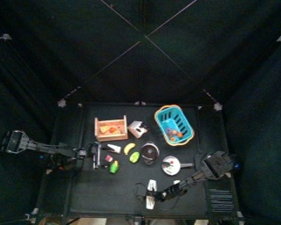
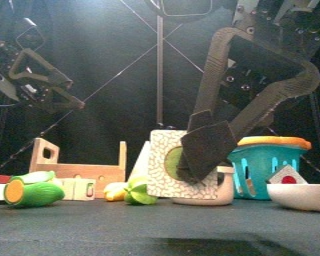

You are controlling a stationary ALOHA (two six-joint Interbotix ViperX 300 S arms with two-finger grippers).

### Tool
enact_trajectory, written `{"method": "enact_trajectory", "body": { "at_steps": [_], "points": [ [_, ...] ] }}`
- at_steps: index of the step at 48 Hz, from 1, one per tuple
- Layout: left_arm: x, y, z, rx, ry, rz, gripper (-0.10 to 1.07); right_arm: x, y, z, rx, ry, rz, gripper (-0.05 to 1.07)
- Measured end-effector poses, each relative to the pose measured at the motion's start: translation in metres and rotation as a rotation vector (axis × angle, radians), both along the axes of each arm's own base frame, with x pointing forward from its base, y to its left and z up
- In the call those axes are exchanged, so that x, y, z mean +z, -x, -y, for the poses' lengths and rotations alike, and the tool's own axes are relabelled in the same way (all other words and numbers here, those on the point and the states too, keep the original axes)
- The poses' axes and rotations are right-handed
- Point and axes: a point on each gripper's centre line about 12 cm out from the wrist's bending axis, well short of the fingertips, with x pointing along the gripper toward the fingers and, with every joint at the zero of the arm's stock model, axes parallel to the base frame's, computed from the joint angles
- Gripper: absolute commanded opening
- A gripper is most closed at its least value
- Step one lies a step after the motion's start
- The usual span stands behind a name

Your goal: Place sushi piece in pan

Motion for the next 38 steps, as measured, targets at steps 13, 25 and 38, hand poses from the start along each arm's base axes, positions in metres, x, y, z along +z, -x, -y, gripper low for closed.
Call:
{"method": "enact_trajectory", "body": {
  "at_steps": [13,25,38],
  "points": [
    [0.000,0.000,0.000,0.000,0.000,0.002,1.03,0.006,0.000,0.003,-0.016,0.008,0.007,0.50],
    [0.000,0.000,0.000,0.000,0.000,0.000,1.03,0.032,0.004,0.012,-0.080,0.022,0.033,0.50],
    [0.000,0.000,0.000,0.000,0.000,-0.002,1.03,0.051,0.027,0.034,-0.203,0.055,0.006,0.50]
  ]
}}
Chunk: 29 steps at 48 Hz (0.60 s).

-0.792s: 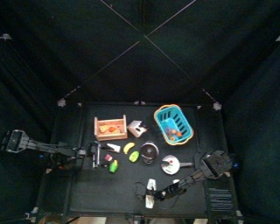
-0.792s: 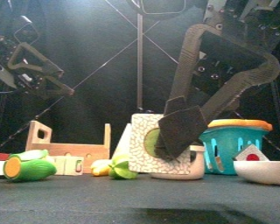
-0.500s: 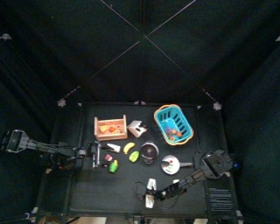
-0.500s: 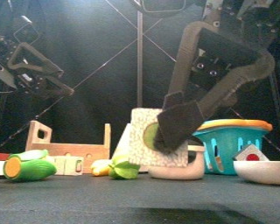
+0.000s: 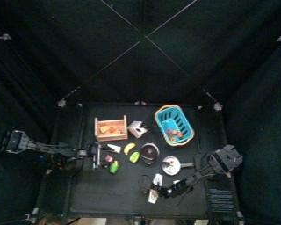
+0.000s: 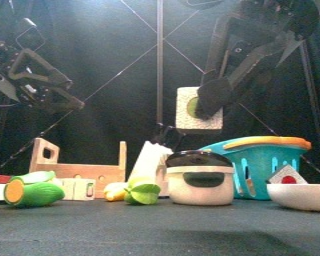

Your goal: Place sushi piece in pan

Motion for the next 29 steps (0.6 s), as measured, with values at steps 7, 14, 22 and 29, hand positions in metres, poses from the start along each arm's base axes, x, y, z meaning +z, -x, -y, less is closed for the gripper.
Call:
{"method": "enact_trajectory", "body": {
  "at_steps": [7,14,22,29],
  "points": [
    [0.000,0.000,0.000,0.000,0.000,0.002,1.03,0.006,0.015,0.013,-0.062,0.014,-0.022,0.50],
    [0.000,0.000,0.000,0.000,0.000,0.000,1.03,0.015,0.032,0.027,-0.136,0.014,-0.049,0.49],
    [0.000,0.000,0.000,0.000,0.000,0.002,1.03,0.020,0.053,0.042,-0.218,0.004,-0.063,0.49],
    [0.000,0.000,0.000,0.000,0.000,0.002,1.03,0.021,0.072,0.056,-0.306,-0.026,-0.053,0.49]
  ]
}}
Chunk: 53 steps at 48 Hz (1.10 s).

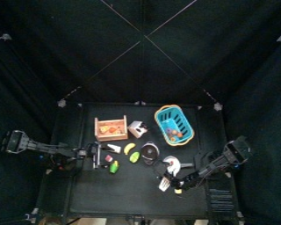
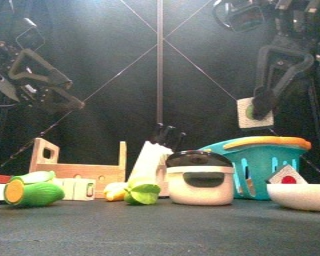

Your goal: Place sushi piece in pan

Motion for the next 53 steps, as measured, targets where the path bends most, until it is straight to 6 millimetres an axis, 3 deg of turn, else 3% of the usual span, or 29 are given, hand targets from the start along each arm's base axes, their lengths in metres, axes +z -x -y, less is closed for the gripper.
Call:
{"method": "enact_trajectory", "body": {
  "at_steps": [14,30,43,53],
  "points": [
    [0.000,0.000,0.000,0.000,0.002,0.002,1.03,-0.009,0.046,0.025,-0.174,-0.096,0.018,0.49],
    [0.000,0.000,0.000,-0.003,0.000,-0.001,1.03,-0.030,0.085,0.038,-0.326,-0.218,-0.085,0.50],
    [-0.001,0.000,0.000,0.000,0.000,-0.002,1.03,-0.043,0.093,0.045,-0.361,-0.242,-0.115,0.52],
    [0.000,0.000,0.000,0.000,0.002,-0.001,1.03,-0.052,0.093,0.047,-0.359,-0.274,-0.110,0.62]
  ]
}}
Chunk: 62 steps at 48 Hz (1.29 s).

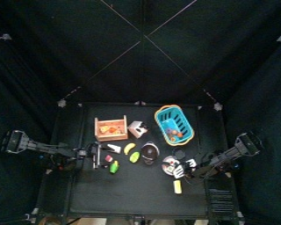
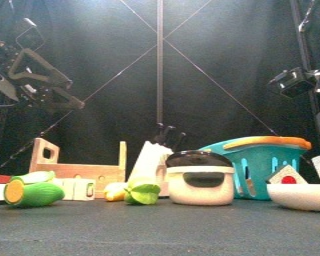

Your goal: Place sushi piece in pan

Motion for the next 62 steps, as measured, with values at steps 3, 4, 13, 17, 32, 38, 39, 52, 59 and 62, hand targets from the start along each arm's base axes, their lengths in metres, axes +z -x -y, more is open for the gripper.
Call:
{"method": "enact_trajectory", "body": {
  "at_steps": [3,4,13,17,32,38,39,52,59,62],
  "points": [
    [0.000,0.000,0.000,-0.001,0.000,0.002,1.03,-0.002,-0.001,0.000,0.001,-0.001,-0.001,0.66],
    [0.000,0.000,0.000,-0.002,0.000,0.000,1.03,-0.002,-0.001,0.001,0.001,-0.001,-0.001,0.68],
    [0.000,0.000,0.000,-0.003,-0.003,-0.002,1.03,-0.004,-0.002,0.001,-0.002,0.002,-0.009,0.80],
    [0.000,0.000,0.000,-0.002,0.000,0.000,1.03,-0.005,-0.002,0.002,-0.003,0.004,-0.010,0.83],
    [0.000,0.000,0.000,-0.002,-0.002,0.000,1.03,0.000,0.000,0.006,-0.010,0.042,-0.021,0.86],
    [0.000,0.000,0.000,-0.002,-0.002,0.000,1.03,0.000,0.001,0.007,-0.013,0.049,-0.025,0.86],
    [0.000,0.000,0.000,-0.001,0.000,0.002,1.03,0.001,0.000,0.007,-0.013,0.048,-0.024,0.86],
    [0.000,0.000,0.000,-0.002,0.000,-0.002,1.03,0.005,-0.005,0.006,0.004,0.058,-0.005,0.86],
    [0.000,0.000,0.000,0.000,0.000,0.000,1.03,0.011,-0.008,0.007,0.019,0.073,0.019,0.86],
    [-0.001,0.001,0.000,-0.001,0.000,-0.003,1.03,0.013,-0.010,0.007,0.026,0.078,0.029,0.86]
  ]
}}
